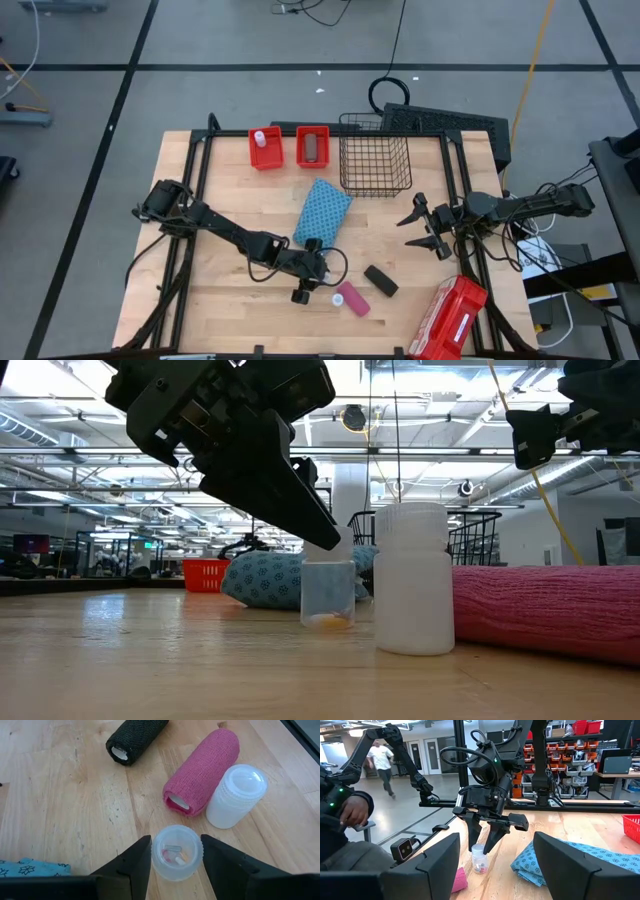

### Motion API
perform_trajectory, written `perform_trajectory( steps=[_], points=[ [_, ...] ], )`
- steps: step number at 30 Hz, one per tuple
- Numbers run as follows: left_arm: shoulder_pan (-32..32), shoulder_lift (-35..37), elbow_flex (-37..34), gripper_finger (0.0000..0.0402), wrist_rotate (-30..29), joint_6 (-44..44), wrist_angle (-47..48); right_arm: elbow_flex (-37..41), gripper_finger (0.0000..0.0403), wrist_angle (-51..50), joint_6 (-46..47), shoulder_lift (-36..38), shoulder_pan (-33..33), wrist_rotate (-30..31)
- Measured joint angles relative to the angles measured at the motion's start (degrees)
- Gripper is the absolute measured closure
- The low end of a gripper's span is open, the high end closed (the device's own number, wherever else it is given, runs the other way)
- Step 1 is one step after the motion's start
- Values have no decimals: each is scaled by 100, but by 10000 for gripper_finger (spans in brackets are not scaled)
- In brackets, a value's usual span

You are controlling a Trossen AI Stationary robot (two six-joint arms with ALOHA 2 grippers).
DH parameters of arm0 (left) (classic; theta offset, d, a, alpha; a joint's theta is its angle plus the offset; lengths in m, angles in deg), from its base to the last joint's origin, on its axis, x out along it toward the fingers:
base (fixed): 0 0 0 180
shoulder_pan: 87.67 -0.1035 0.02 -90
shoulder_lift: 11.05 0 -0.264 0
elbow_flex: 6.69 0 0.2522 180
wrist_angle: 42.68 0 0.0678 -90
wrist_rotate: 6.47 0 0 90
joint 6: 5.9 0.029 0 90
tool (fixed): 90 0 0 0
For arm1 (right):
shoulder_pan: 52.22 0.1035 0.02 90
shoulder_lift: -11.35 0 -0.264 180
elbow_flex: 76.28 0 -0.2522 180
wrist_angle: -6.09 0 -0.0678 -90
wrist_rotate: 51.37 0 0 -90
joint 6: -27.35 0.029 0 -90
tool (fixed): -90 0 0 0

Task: Pick & Place Medicine items
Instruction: Put the transparent pill bottle into the left orange basket

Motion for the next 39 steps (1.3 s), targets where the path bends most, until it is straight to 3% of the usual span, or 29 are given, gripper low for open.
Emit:
perform_trajectory(
  steps=[20, 29, 39],
  points=[
    [0, 0, 0, 223, -60, 42, 7, 0, 161, 0, 0, 0, 0, 1],
    [0, 2, 0, 260, -254, 55, 9, 0, 161, 0, 0, 0, 0, 0],
    [0, 296, 0, 258, -262, -157, -103, 0, 160, -2, 0, -2, 0, 2]
  ],
)
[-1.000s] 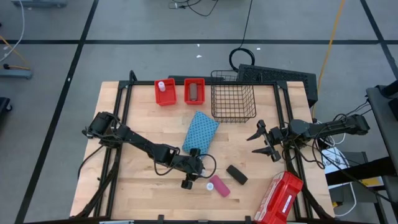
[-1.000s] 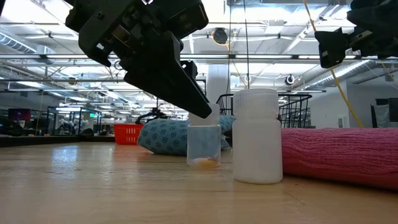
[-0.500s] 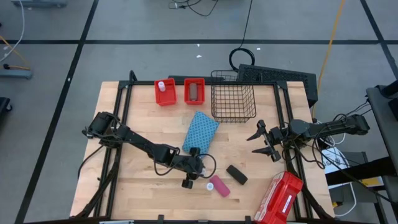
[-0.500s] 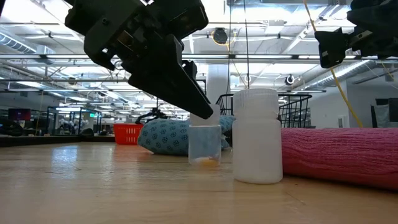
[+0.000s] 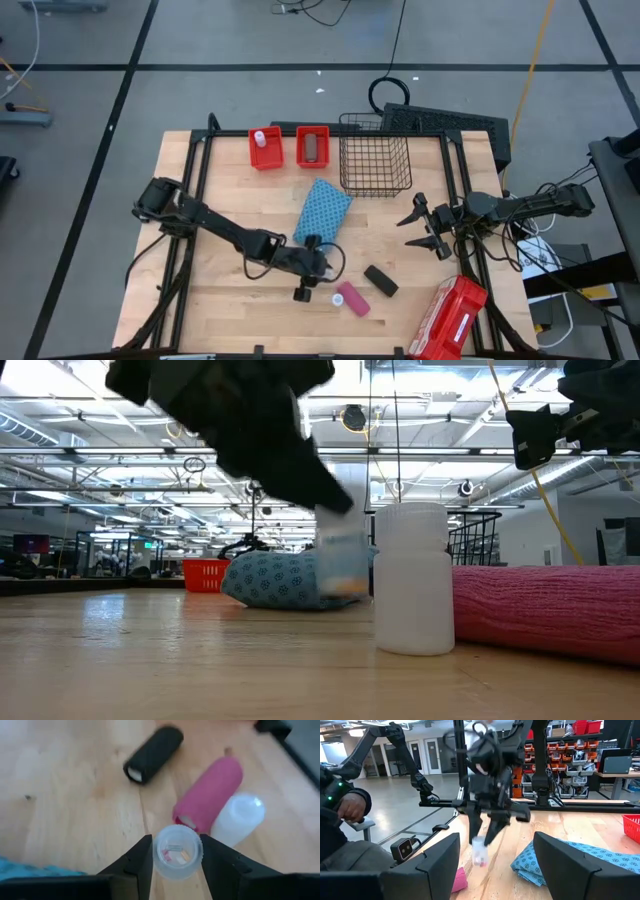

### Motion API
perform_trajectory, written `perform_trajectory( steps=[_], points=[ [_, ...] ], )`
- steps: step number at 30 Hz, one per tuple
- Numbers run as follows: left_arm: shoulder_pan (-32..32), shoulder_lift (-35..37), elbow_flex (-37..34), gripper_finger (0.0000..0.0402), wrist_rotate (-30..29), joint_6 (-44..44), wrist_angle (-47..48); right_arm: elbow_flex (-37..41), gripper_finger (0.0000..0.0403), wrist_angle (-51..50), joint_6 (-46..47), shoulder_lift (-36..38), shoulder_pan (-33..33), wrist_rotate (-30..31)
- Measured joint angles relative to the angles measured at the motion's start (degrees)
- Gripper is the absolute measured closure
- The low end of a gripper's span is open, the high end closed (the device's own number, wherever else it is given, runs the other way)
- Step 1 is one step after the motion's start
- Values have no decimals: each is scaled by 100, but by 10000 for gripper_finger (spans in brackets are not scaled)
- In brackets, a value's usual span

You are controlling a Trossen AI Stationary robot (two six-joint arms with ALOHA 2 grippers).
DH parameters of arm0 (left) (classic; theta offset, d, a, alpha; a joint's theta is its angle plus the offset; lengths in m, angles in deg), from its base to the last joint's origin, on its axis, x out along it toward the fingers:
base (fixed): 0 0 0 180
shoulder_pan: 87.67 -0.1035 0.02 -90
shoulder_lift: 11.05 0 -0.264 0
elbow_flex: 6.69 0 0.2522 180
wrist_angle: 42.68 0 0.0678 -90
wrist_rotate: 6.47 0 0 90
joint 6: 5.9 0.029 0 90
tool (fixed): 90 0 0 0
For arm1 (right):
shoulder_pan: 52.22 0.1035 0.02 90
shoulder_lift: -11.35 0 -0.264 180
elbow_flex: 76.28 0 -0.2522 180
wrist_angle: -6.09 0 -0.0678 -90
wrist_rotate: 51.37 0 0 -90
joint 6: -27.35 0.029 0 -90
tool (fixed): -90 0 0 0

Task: Pick & Place Medicine items
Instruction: Put the transparent pill bottle into the left orange basket

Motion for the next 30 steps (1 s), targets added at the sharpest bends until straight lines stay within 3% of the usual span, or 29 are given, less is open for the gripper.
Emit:
perform_trajectory(
  steps=[7, 20, 25, 30],
  points=[
    [-143, 925, 5, 259, -415, 4, 338, 0, 160, 0, 0, 0, 0, 0],
    [-767, 2798, 7, 249, -2333, -343, 1691, 0, 160, 0, 0, 0, 0, -2],
    [-1268, 3202, 4, 248, -3184, -490, 2286, 0, 160, 0, 0, 2, 0, -2],
    [-2039, 3331, 2, 258, -3243, -797, 2662, 0, 161, 0, 0, 1, 0, -1]
  ],
)
